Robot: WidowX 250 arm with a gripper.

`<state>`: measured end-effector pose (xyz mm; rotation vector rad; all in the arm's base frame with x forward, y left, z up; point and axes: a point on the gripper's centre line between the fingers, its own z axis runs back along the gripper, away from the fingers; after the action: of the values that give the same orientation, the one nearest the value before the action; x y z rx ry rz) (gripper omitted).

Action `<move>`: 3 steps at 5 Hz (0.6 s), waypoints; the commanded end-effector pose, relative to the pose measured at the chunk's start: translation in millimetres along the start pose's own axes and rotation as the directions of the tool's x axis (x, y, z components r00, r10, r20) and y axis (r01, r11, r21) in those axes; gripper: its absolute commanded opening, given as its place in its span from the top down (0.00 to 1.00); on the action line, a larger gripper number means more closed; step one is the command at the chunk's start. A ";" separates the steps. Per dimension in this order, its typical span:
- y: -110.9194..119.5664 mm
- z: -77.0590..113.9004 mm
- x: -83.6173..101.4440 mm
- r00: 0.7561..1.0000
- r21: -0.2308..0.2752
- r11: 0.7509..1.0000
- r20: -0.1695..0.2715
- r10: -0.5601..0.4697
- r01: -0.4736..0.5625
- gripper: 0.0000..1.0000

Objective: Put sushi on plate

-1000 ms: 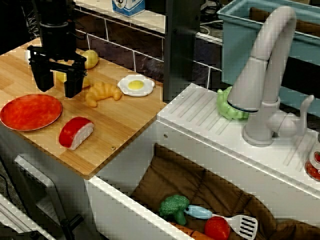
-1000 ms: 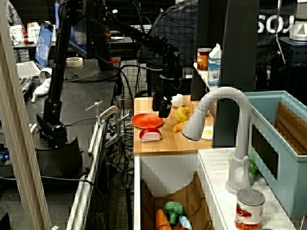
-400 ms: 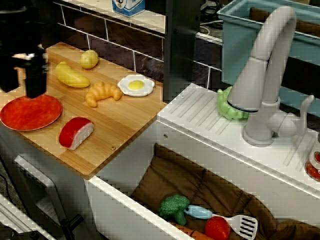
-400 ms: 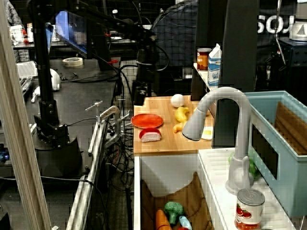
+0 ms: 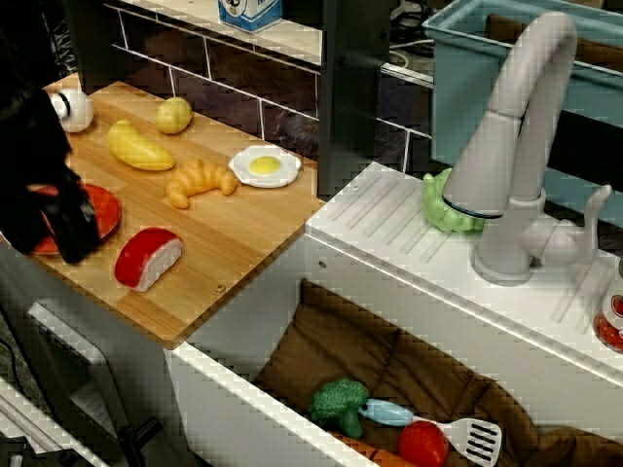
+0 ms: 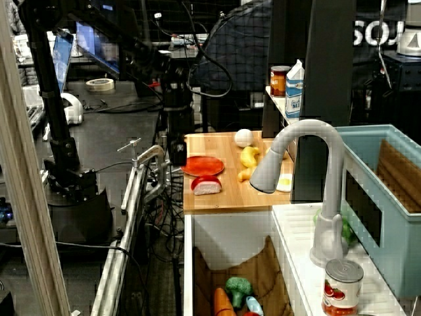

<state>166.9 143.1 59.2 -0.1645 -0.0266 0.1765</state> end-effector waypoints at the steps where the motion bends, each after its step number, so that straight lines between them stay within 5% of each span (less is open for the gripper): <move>1: -27.4 -4.0 30.4 0.996 0.013 0.996 -0.002 0.086 -0.085 0.00; 3: -29.4 -10.4 41.8 0.998 0.035 0.997 0.021 0.061 -0.062 0.00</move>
<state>205.8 114.4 48.3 -0.1477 -0.0035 0.2458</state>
